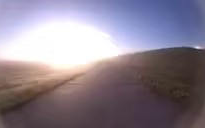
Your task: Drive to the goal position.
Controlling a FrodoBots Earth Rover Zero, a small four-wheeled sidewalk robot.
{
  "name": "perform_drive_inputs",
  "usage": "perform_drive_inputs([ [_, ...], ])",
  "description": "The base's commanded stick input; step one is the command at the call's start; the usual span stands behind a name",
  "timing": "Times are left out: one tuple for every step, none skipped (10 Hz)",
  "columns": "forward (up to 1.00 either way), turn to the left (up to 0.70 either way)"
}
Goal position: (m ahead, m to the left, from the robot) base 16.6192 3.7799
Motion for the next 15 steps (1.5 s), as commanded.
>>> perform_drive_inputs([
  [1.00,0.00],
  [1.00,0.00],
  [1.00,0.00],
  [1.00,0.00],
  [1.00,0.00],
  [1.00,0.00],
  [1.00,0.00],
  [1.00,0.00],
  [1.00,0.00],
  [1.00,0.00],
  [1.00,0.00],
  [1.00,0.00],
  [1.00,-0.40],
  [1.00,-0.40],
  [1.00,-0.40],
])
